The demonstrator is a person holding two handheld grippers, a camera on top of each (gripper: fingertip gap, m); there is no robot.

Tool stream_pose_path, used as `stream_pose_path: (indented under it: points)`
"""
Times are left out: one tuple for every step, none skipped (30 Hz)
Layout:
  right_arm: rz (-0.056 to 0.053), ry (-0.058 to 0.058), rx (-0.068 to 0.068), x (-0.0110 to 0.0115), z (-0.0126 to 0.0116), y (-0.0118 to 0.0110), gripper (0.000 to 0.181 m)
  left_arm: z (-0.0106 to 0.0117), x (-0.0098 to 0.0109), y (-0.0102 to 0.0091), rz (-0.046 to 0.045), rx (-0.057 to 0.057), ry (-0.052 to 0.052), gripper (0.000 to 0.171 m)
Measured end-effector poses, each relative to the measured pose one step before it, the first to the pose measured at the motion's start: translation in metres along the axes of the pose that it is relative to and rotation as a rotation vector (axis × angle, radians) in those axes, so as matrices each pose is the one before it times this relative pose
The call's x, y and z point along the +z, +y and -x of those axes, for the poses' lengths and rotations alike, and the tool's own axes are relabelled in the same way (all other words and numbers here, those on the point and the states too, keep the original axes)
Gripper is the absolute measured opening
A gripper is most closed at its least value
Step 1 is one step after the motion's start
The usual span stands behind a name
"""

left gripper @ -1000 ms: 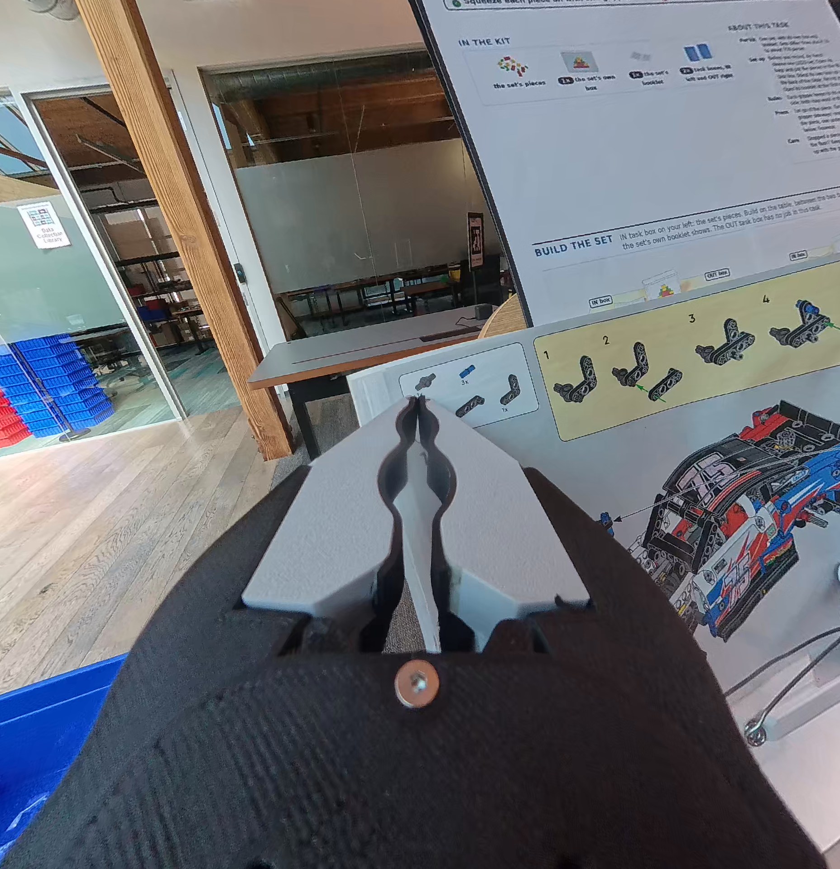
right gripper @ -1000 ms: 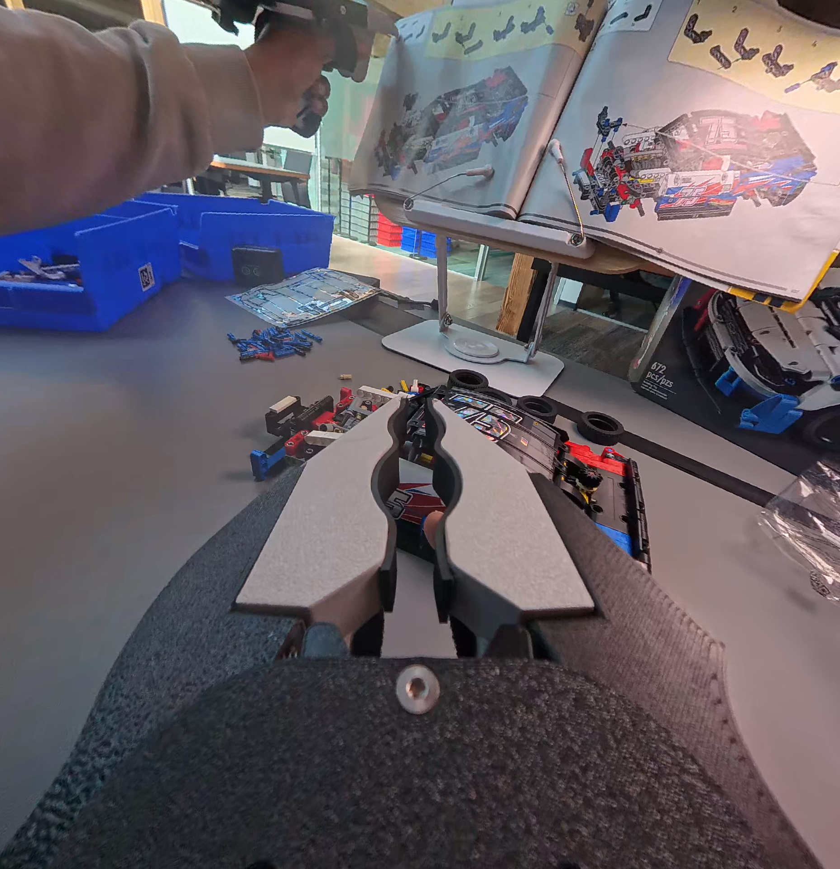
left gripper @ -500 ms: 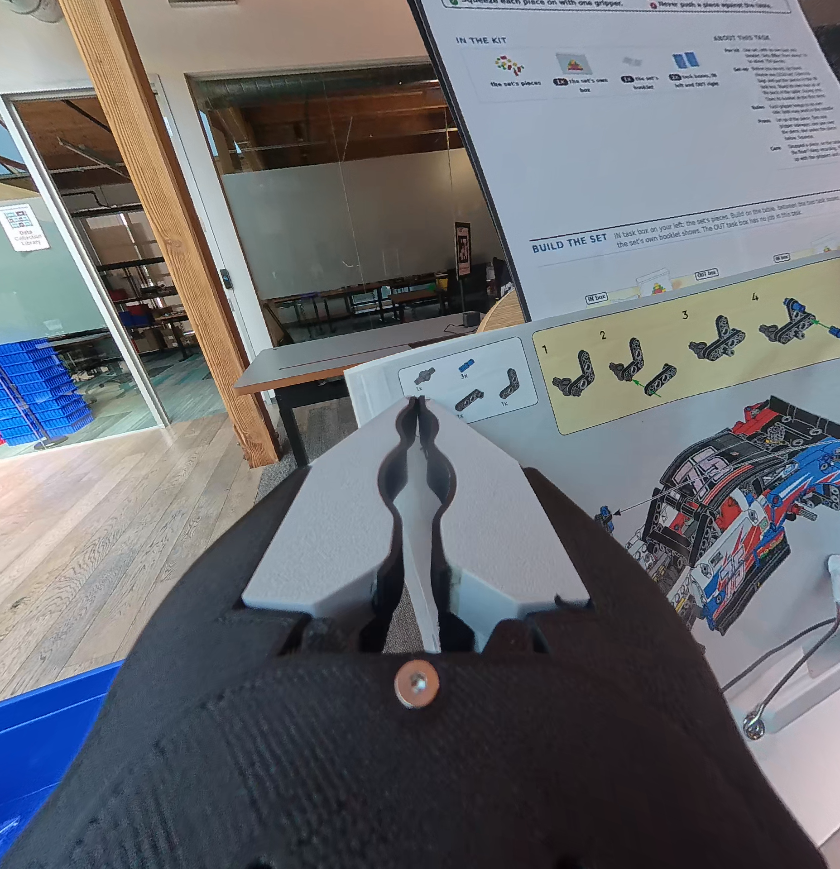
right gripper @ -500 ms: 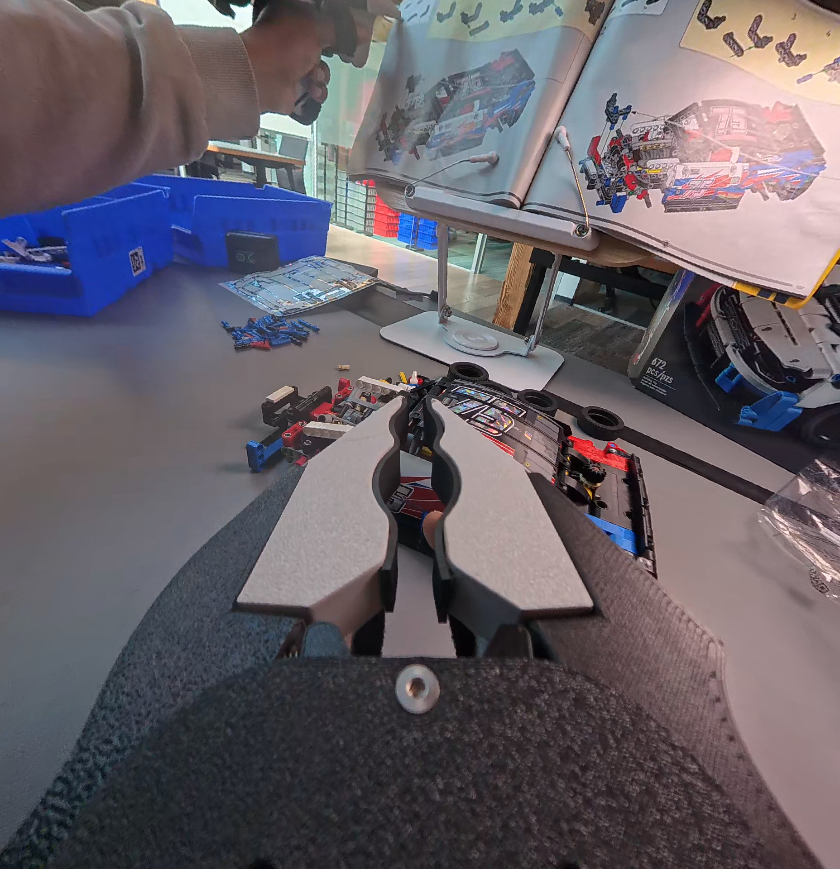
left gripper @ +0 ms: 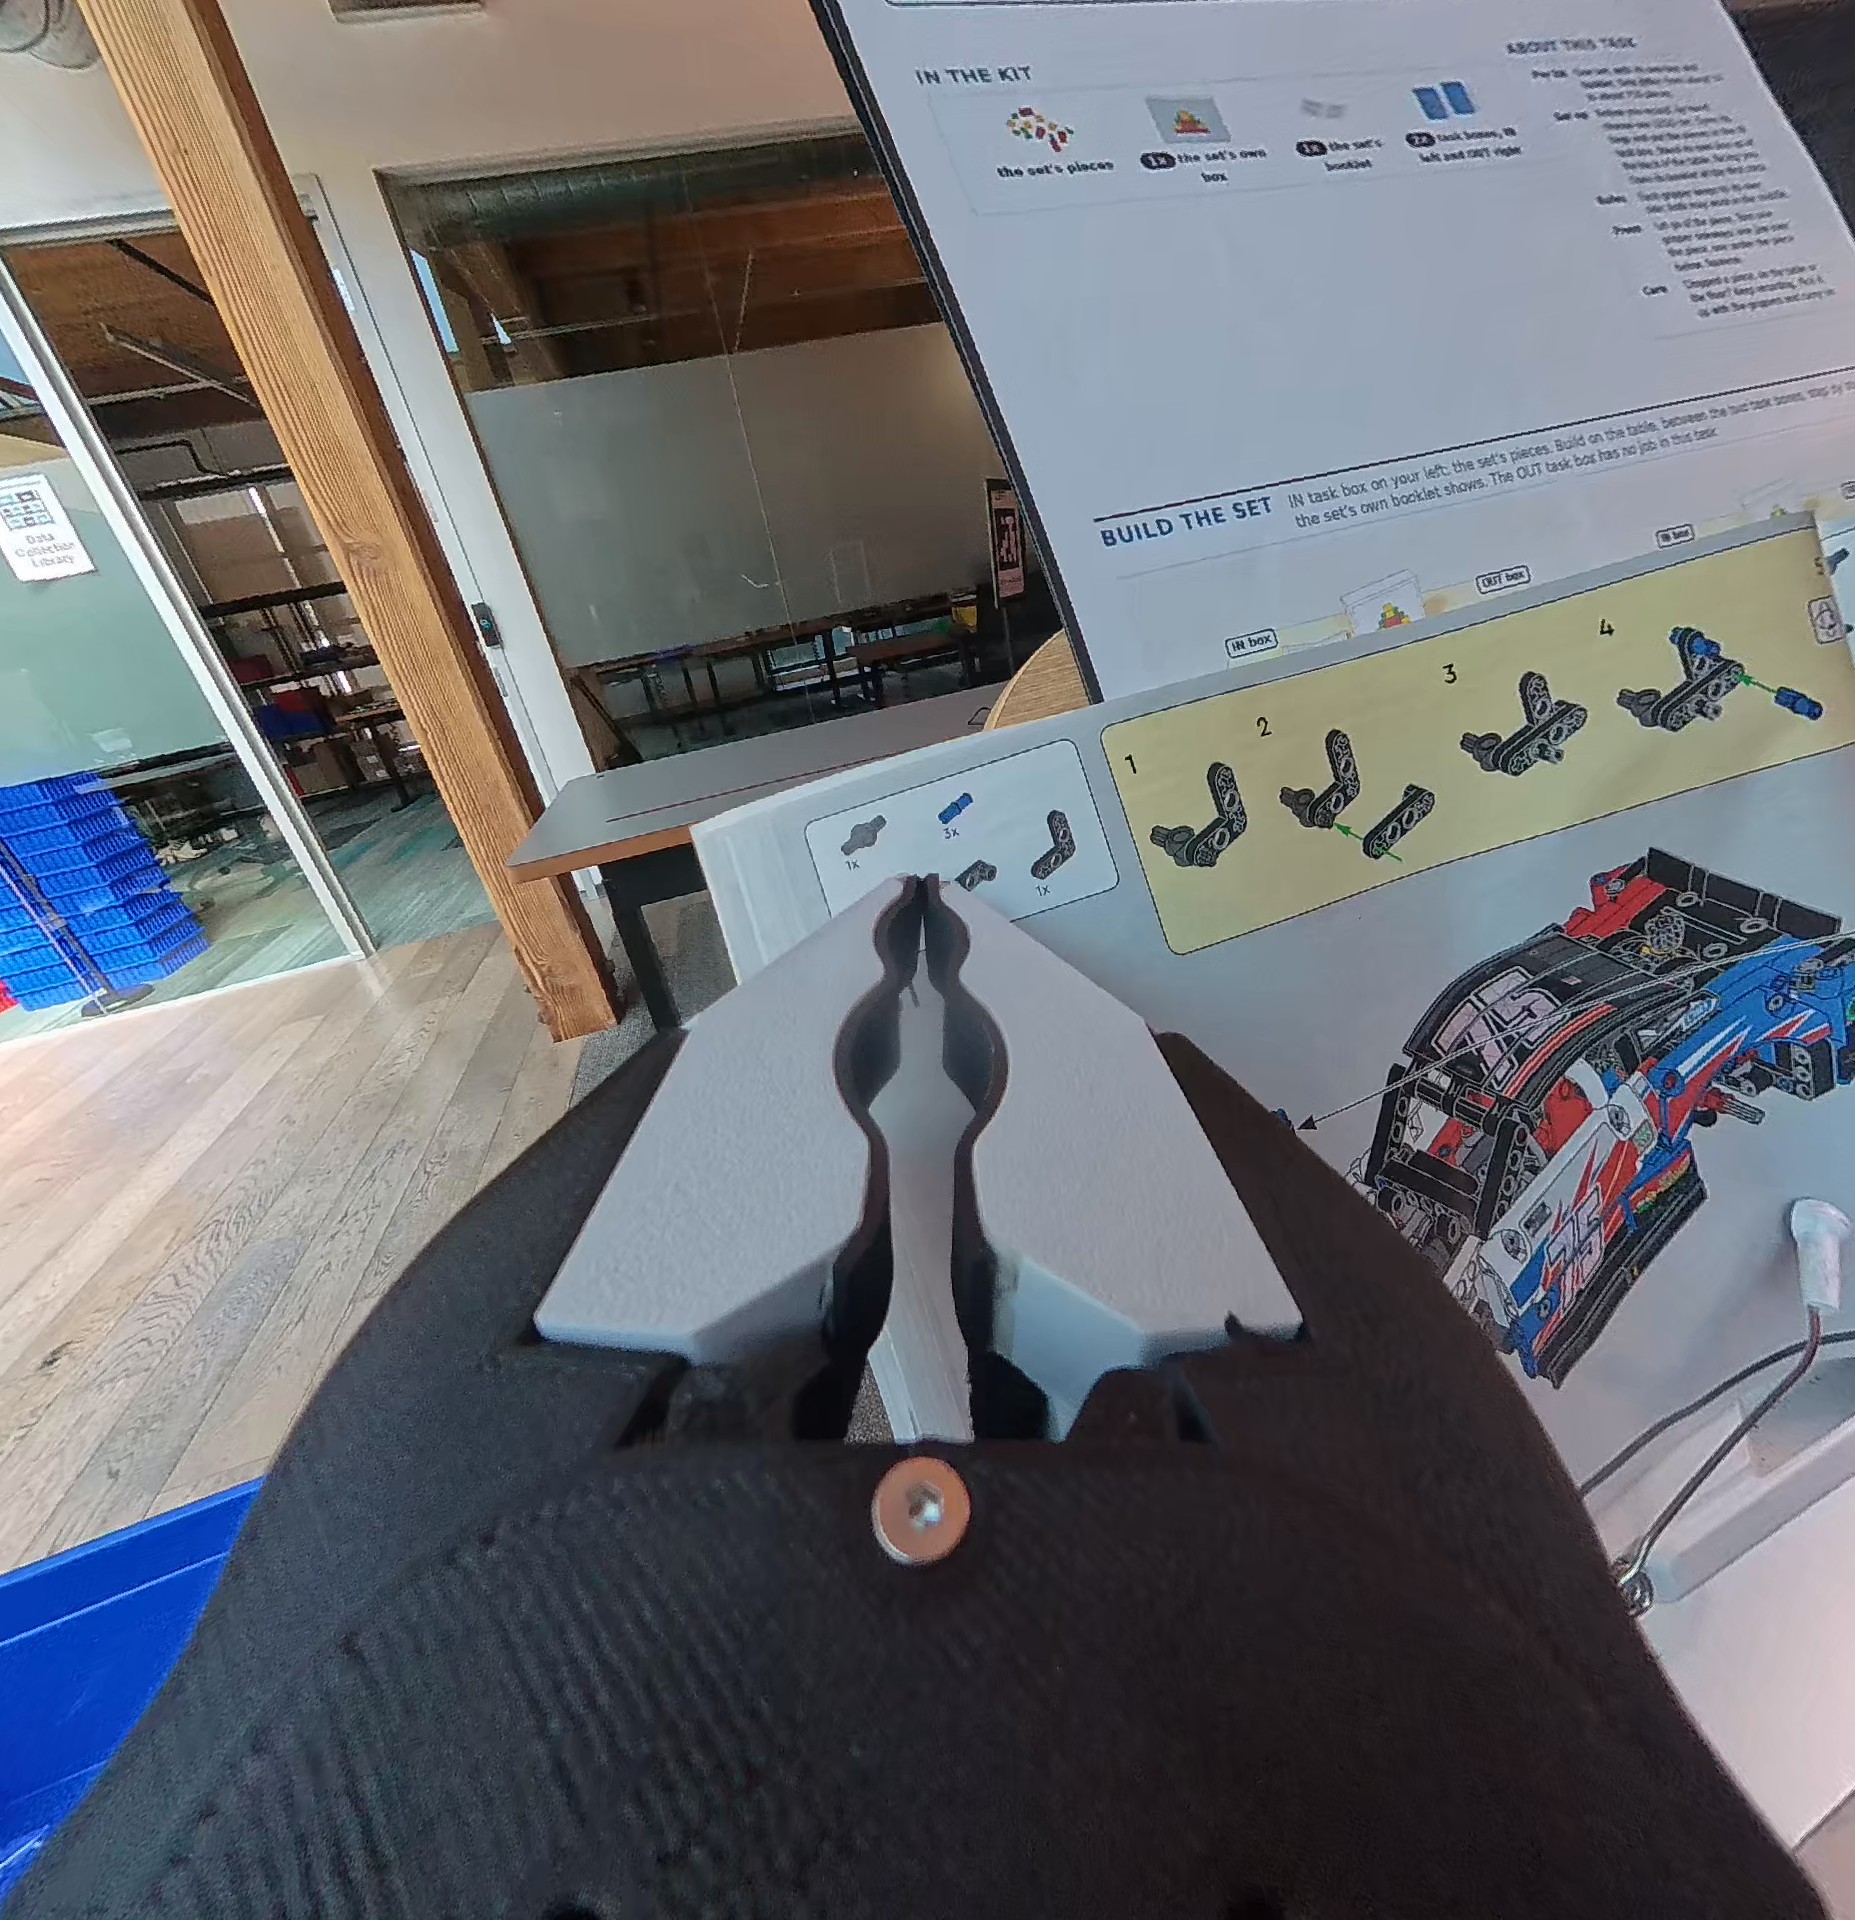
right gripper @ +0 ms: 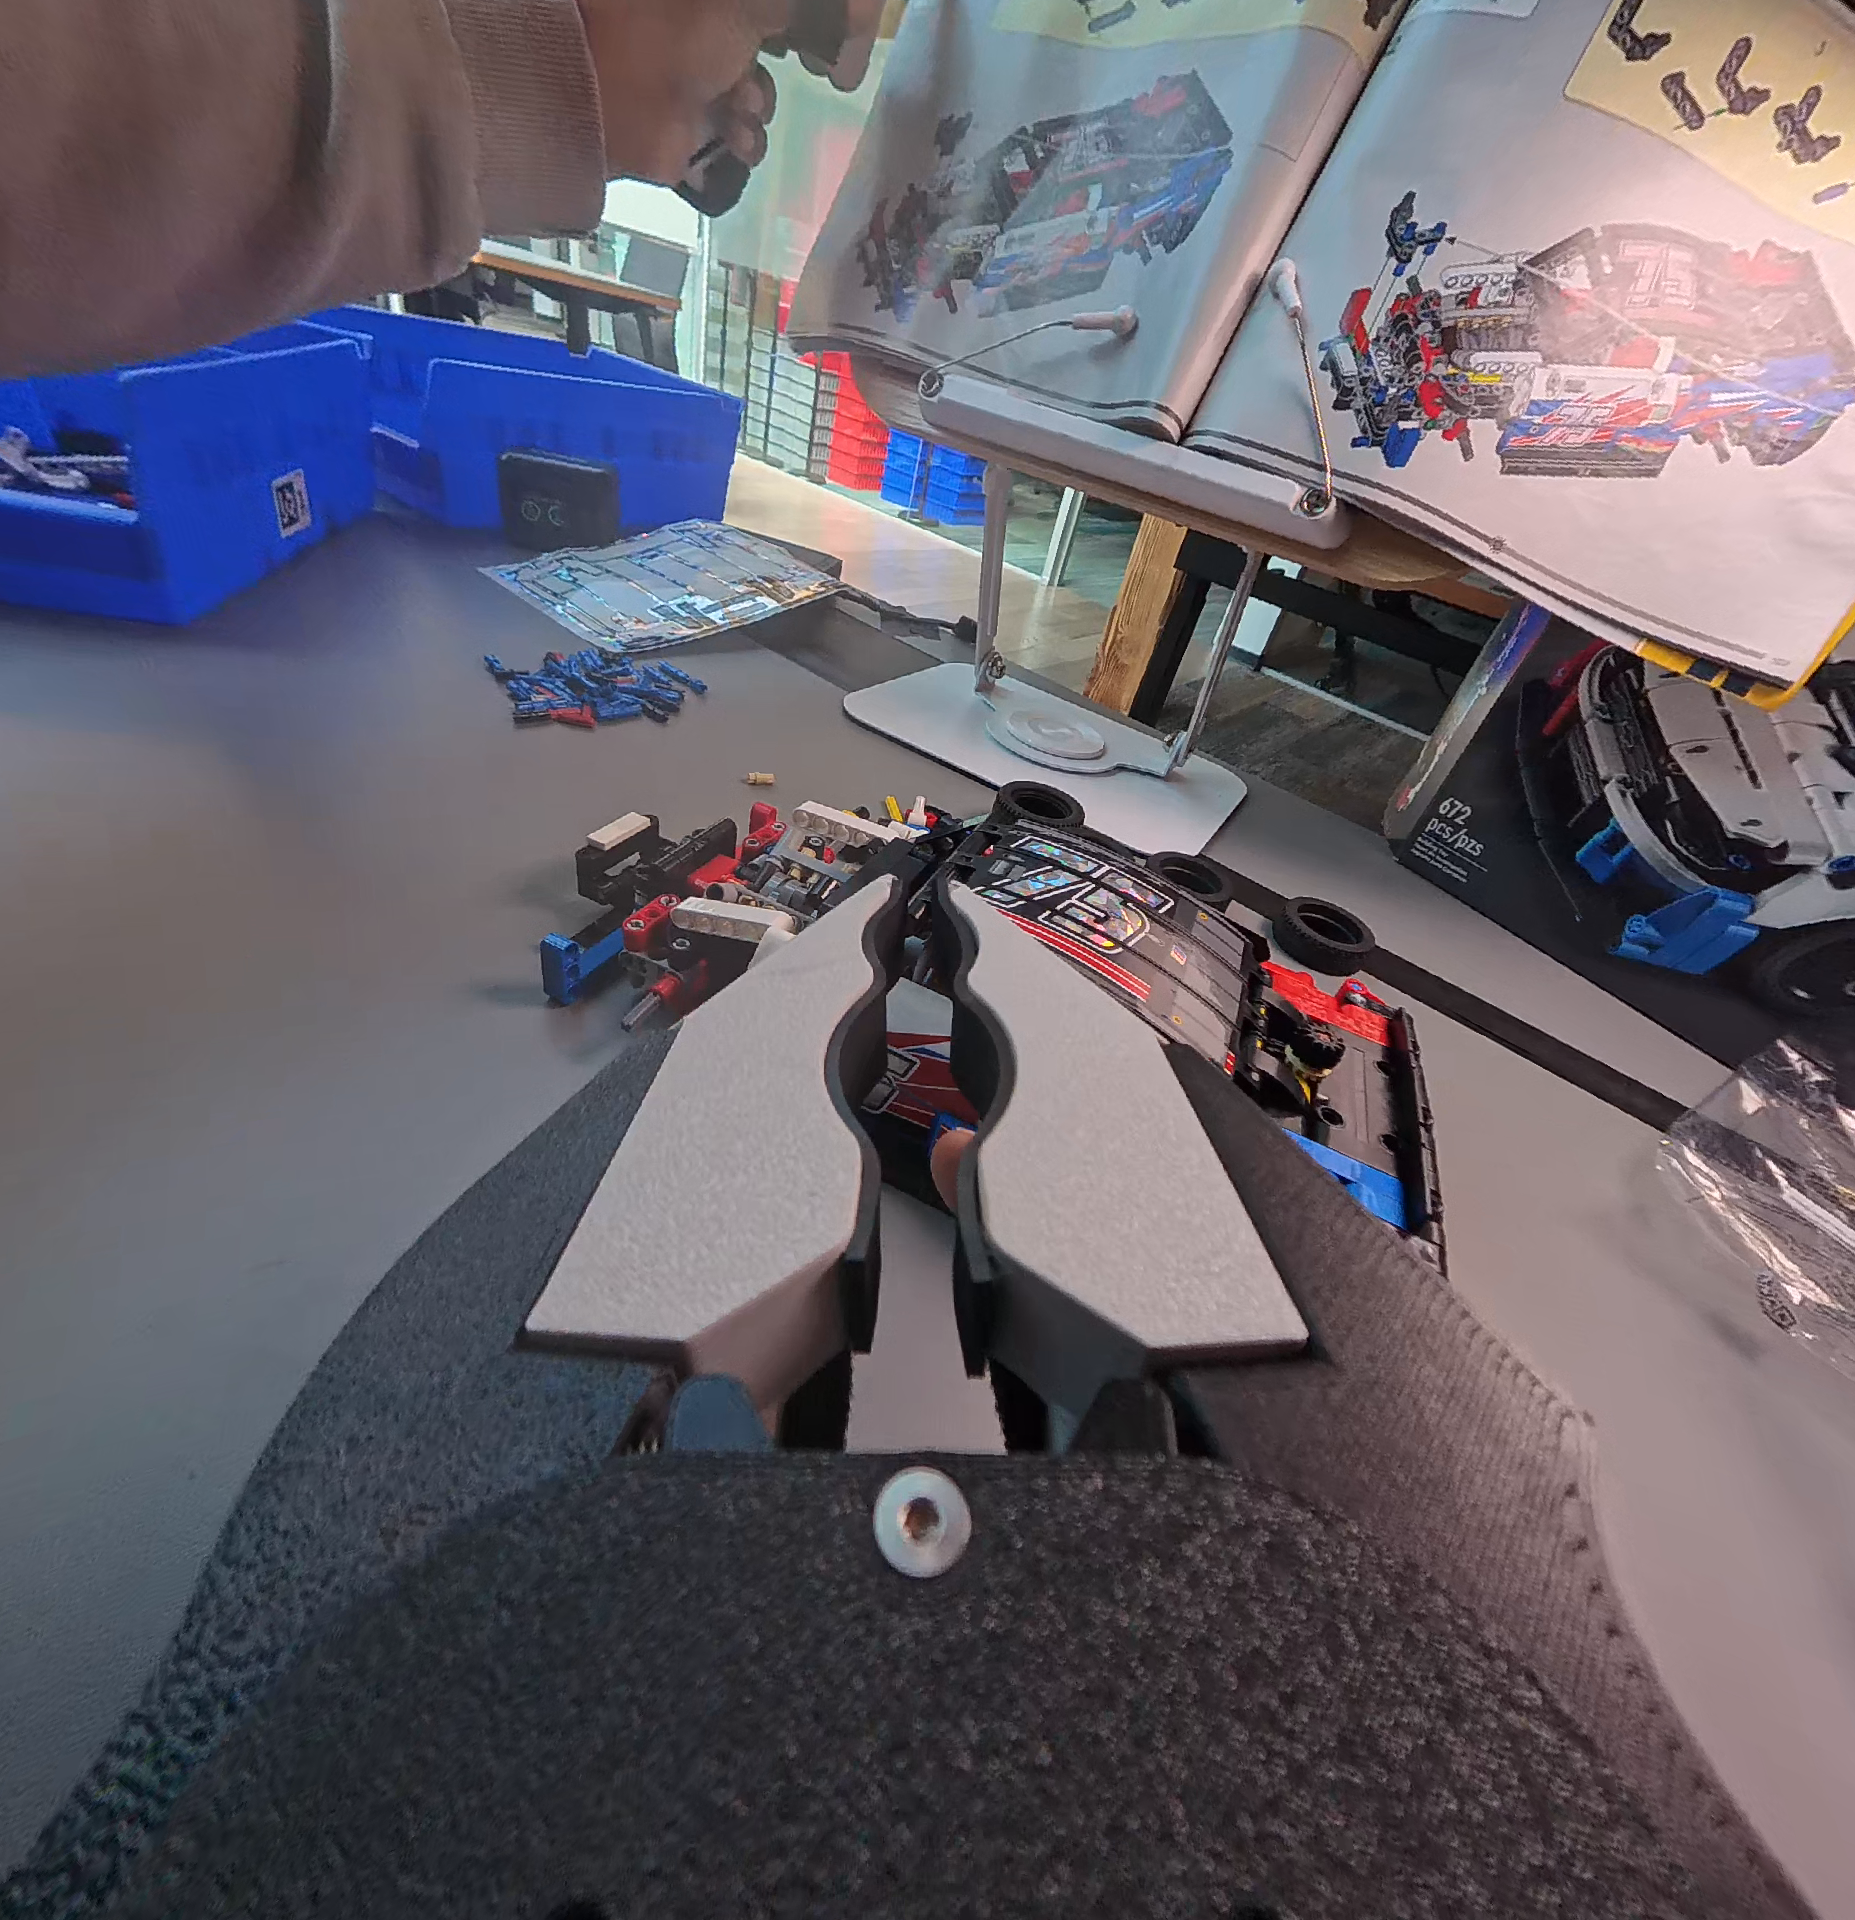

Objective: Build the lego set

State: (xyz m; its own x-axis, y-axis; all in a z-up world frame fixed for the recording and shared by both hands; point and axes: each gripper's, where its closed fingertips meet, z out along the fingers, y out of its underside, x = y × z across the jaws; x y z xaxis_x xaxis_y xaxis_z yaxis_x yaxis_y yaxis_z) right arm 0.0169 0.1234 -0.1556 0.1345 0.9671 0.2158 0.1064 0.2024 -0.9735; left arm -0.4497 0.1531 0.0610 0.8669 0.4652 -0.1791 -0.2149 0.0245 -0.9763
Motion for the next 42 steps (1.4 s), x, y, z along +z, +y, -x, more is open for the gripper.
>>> stream_pose_path:
  points:
    - [0.0011, -0.0011, -0.0034, 0.00016, 0.00049, 0.00021, 0.002, -0.00041, -0.00014, 0.00049, 0.00129, 0.0026, 0.0005, 0.000]
    - [0.0012, -0.0009, -0.0033, 0.00016, 0.00034, 0.00014, 0.002, -0.00018, -0.00020, 0.00054, 0.00152, 0.0021, -0.0003, 0.000]
    - [0.0025, -0.0001, -0.0031, 0.00017, 0.00029, 0.00041, 0.002, -0.00018, -0.00019, 0.00044, 0.00069, 0.0016, 0.0003, 0.000]
    - [0.0032, 0.0007, -0.0030, 0.00015, 0.00010, 0.00062, 0.001, -0.00005, -0.00011, 0.00063, 0.00238, 0.0005, -0.0001, 0.000]
    - [0.0028, 0.0002, -0.0034, 0.00016, 0.00024, 0.00055, 0.001, -0.00009, -0.00018, 0.00057, 0.00201, -0.0002, 0.0001, 0.000]
    - [0.0007, 0.0001, -0.0037, -0.00001, 0.00026, 0.00018, 0.001, -0.00023, -0.00019, 0.00035, 0.00111, -0.0007, 0.0013, 0.000]
    - [0.0000, 0.0003, -0.0037, 0.00001, 0.00032, -0.00004, 0.001, -0.00022, -0.00033, 0.00026, 0.00132, -0.0002, 0.0014, 0.000]
    - [0.0004, 0.0003, -0.0036, 0.00008, 0.00032, -0.00010, 0.001, -0.00005, -0.00049, 0.00019, 0.00114, 0.0017, 0.0003, 0.000]
    - [0.0007, 0.0002, -0.0030, 0.00000, 0.00018, 0.00009, 0.001, -0.00017, -0.00076, 0.00011, 0.00037, 0.0031, 0.0004, 0.000]
    - [0.0004, 0.0002, -0.0024, 0.00010, 0.00033, 0.00002, 0.000, -0.00067, -0.00115, -0.00014, 0.00045, 0.0029, 0.0033, 0.000]
    - [-0.0002, -0.0002, -0.0014, -0.00013, 0.00020, -0.00009, 0.000, -0.00145, -0.00189, -0.00010, 0.00153, 0.0035, 0.0077, 0.000]
    - [-0.0007, -0.0007, -0.0001, -0.00007, 0.00017, -0.00011, 0.000, -0.00312, -0.00286, 0.00032, 0.00566, 0.0056, 0.0176, 0.000]
    - [-0.0008, -0.0007, 0.0004, -0.00009, 0.00013, -0.00041, 0.000, -0.00565, -0.00392, 0.00081, 0.00886, 0.0111, 0.0312, 0.000]
    - [-0.0017, -0.0001, -0.0001, -0.00035, 0.00017, -0.00055, 0.000, -0.00824, -0.00499, 0.00129, 0.00996, 0.0215, 0.0434, 0.000]
    - [-0.0024, -0.0001, -0.0008, -0.00041, 0.00006, -0.00083, 0.000, -0.01226, -0.00579, 0.00201, 0.01207, 0.0326, 0.0659, 0.000]
    - [-0.0024, 0.0000, -0.0010, -0.00042, 0.00015, -0.00075, 0.000, -0.01873, -0.00614, 0.00417, 0.02157, 0.0364, 0.1028, 0.000]
    - [-0.0019, -0.0004, -0.0006, -0.00045, 0.00023, -0.00069, 0.000, -0.02365, -0.00604, 0.00982, 0.05250, 0.0293, 0.1300, 0.000]
    - [-0.0017, -0.0006, 0.0000, -0.00034, 0.00024, -0.00056, 0.000, -0.02675, -0.00519, 0.01544, 0.07942, 0.0176, 0.1438, 0.000]
    - [-0.0015, -0.0007, 0.0008, -0.00023, 0.00013, -0.00048, 0.000, -0.02515, -0.00365, 0.01928, 0.09033, 0.0101, 0.1250, 0.003]
    - [-0.0013, -0.0018, 0.0013, -0.00016, 0.00043, -0.00049, 0.000, -0.02311, -0.00202, 0.02307, 0.09751, 0.0164, 0.1043, 0.005]
    - [-0.0011, -0.0026, 0.0009, -0.00009, 0.00063, -0.00051, 0.000, -0.02065, -0.00022, 0.02654, 0.10916, 0.0248, 0.0849, 0.005]
    - [-0.0016, -0.0031, -0.0012, -0.00010, 0.00085, -0.00064, 0.000, -0.01524, 0.00191, 0.02644, 0.10084, 0.0306, 0.0451, 0.007]
    - [-0.0018, -0.0028, -0.0028, -0.00012, 0.00085, -0.00081, 0.000, -0.01408, 0.00296, 0.02422, 0.08237, 0.0270, 0.0353, 0.006]
    - [-0.0022, -0.0018, -0.0029, -0.00039, 0.00077, -0.00087, 0.000, -0.01631, 0.00365, 0.02120, 0.06652, 0.0066, 0.0527, 0.007]
    - [-0.0021, -0.0020, -0.0024, -0.00039, 0.00085, -0.00077, 0.000, -0.01603, 0.00415, 0.01833, 0.05473, -0.0062, 0.0533, 0.008]
    - [-0.0020, -0.0018, -0.0021, -0.00039, 0.00073, -0.00082, 0.000, -0.01225, 0.00431, 0.01581, 0.04521, -0.0010, 0.0297, 0.008]
    - [-0.0018, -0.0016, -0.0027, -0.00049, 0.00054, -0.00077, 0.000, -0.00975, 0.00400, 0.01419, 0.04163, 0.0106, 0.0130, 0.009]
    - [-0.0016, -0.0008, -0.0027, -0.00038, 0.00038, -0.00062, 0.000, -0.00965, 0.00392, 0.01300, 0.04159, 0.0111, 0.0165, 0.009]
    - [-0.0016, -0.0004, -0.0010, -0.00034, 0.00018, -0.00045, 0.000, -0.00795, 0.00406, 0.01137, 0.04092, 0.0040, 0.0138, 0.010]
    - [-0.0010, -0.0016, 0.0015, -0.00014, 0.00028, -0.00021, 0.000, -0.00627, 0.00404, 0.00952, 0.03614, 0.0037, 0.0100, 0.011]
    - [-0.0002, -0.0028, 0.0028, 0.00023, 0.00053, 0.00008, 0.000, -0.00475, 0.00373, 0.00768, 0.03280, 0.0054, 0.0058, 0.012]
    - [0.0003, -0.0033, 0.0022, 0.00030, 0.00058, 0.00013, 0.000, -0.00300, 0.00340, 0.00552, 0.02713, 0.0045, 0.0006, 0.012]
    - [0.0010, -0.0036, 0.0001, 0.00040, 0.00090, 0.00021, 0.000, -0.00210, 0.00309, 0.00362, 0.02138, 0.0045, -0.0009, 0.013]
    - [0.0013, -0.0024, -0.0025, 0.00024, 0.00081, 0.00009, 0.000, -0.00136, 0.00278, 0.00142, 0.01319, 0.0052, -0.0016, 0.013]
    - [0.0006, -0.0014, -0.0045, -0.00003, 0.00068, -0.00003, 0.000, -0.00025, 0.00255, 0.00015, 0.00965, 0.0061, -0.0056, 0.013]
    - [0.0008, -0.0002, -0.0052, -0.00007, 0.00063, -0.00015, 0.000, -0.00013, 0.00257, 0.00025, 0.01174, 0.0073, -0.0031, 0.013]
    - [0.0007, 0.0013, -0.0048, -0.00023, 0.00014, -0.00007, 0.000, 0.00029, 0.00255, 0.00075, 0.01575, 0.0065, -0.0017, 0.013]
    - [0.0004, 0.0017, -0.0037, -0.00039, -0.00008, -0.00015, 0.000, 0.00003, 0.00276, 0.00068, 0.01378, 0.0048, 0.0025, 0.013]
    - [-0.0001, 0.0022, -0.0021, -0.00033, -0.00034, -0.00023, 0.000, 0.00059, 0.00264, 0.00006, 0.00785, 0.0022, 0.0009, 0.013]
    - [-0.0007, 0.0018, -0.0010, -0.00047, -0.00045, -0.00034, 0.000, 0.00077, 0.00250, 0.00060, 0.01071, 0.0031, 0.0002, 0.013]
    - [-0.0008, 0.0021, -0.0006, -0.00044, -0.00057, -0.00033, 0.000, 0.00070, 0.00235, 0.00082, 0.01019, 0.0029, 0.0005, 0.012]
    - [-0.0009, 0.0020, -0.0005, -0.00044, -0.00055, -0.00033, 0.000, -0.00036, 0.00217, 0.00037, 0.00613, 0.0004, 0.0057, 0.009]
